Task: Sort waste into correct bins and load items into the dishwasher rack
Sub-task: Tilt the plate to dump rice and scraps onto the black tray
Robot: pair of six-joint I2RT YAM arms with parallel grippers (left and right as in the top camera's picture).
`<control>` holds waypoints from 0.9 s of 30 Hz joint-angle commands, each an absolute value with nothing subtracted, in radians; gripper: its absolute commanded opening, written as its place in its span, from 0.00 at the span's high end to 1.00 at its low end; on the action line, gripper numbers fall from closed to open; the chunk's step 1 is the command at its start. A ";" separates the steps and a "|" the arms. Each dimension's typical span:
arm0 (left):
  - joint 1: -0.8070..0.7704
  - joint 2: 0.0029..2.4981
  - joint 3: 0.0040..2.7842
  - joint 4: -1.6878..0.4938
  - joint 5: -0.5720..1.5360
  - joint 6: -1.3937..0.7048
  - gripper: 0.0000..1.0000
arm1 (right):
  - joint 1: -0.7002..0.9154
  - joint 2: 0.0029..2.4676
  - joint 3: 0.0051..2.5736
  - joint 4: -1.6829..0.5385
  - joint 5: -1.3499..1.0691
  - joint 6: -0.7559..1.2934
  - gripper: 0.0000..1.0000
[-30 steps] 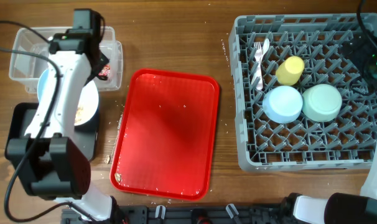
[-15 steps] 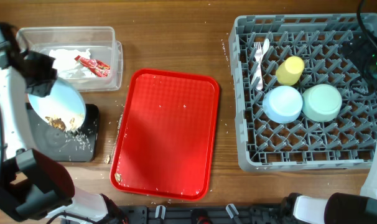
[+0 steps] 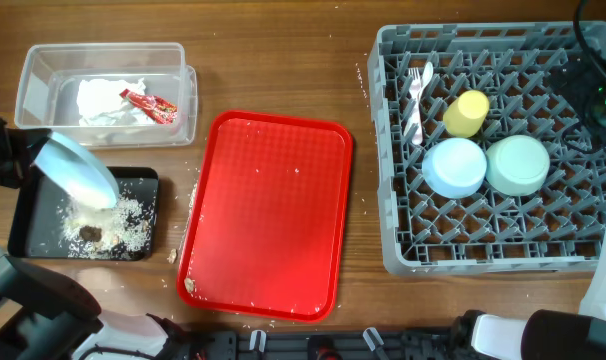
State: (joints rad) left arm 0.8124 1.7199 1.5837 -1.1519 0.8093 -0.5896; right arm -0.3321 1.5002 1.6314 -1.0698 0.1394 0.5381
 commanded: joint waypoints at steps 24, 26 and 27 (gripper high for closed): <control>0.891 1.698 1.574 -1.281 1.066 -0.311 0.96 | -0.335 1.510 1.628 -1.066 0.158 0.551 0.00; 0.903 1.700 1.574 -1.321 1.028 -0.370 0.96 | -0.335 1.510 1.629 -1.067 0.158 0.550 0.00; 0.907 1.700 1.574 -1.316 1.033 -0.367 0.96 | -0.335 1.510 1.629 -1.066 0.158 0.550 0.01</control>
State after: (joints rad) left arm 0.8848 1.7164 1.5738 -1.2926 1.0325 -0.3637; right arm -0.3321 1.5002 1.6314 -1.0698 0.1394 0.5385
